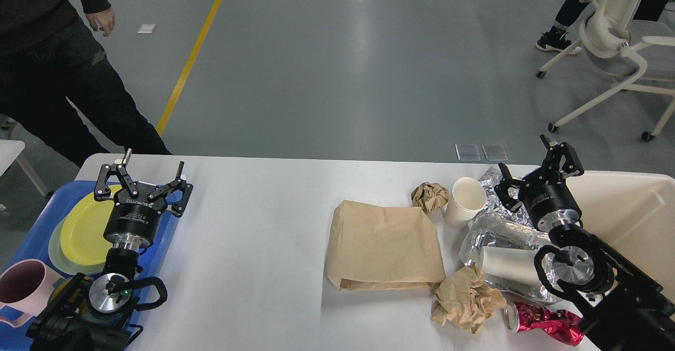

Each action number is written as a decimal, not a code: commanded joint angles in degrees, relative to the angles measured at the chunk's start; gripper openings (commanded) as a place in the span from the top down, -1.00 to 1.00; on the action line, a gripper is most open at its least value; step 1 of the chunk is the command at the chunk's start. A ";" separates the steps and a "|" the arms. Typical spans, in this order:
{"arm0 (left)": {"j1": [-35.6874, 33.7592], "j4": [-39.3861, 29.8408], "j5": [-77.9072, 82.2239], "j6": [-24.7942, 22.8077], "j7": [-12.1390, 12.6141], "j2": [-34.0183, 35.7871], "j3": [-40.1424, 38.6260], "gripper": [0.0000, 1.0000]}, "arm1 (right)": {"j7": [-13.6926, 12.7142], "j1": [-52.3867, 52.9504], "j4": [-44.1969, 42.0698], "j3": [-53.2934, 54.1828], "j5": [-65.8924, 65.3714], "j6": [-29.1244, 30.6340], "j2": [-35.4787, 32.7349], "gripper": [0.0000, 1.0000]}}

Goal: Tidy desktop

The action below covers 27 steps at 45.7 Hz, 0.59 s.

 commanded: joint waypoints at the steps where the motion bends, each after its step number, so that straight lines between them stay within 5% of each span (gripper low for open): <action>1: 0.00 0.00 0.00 0.01 0.00 0.00 -0.06 -0.93 | -0.07 0.14 0.20 0.00 0.00 -0.23 0.01 -1.00; 10: 0.00 0.00 0.00 0.01 0.00 0.00 -0.07 -0.93 | 0.01 0.23 0.64 0.09 -0.08 -0.76 -0.25 -1.00; 27: 0.00 0.00 0.00 0.01 0.00 0.00 -0.06 -0.93 | 0.36 5.33 0.55 -0.17 -0.17 -11.39 2.56 -1.00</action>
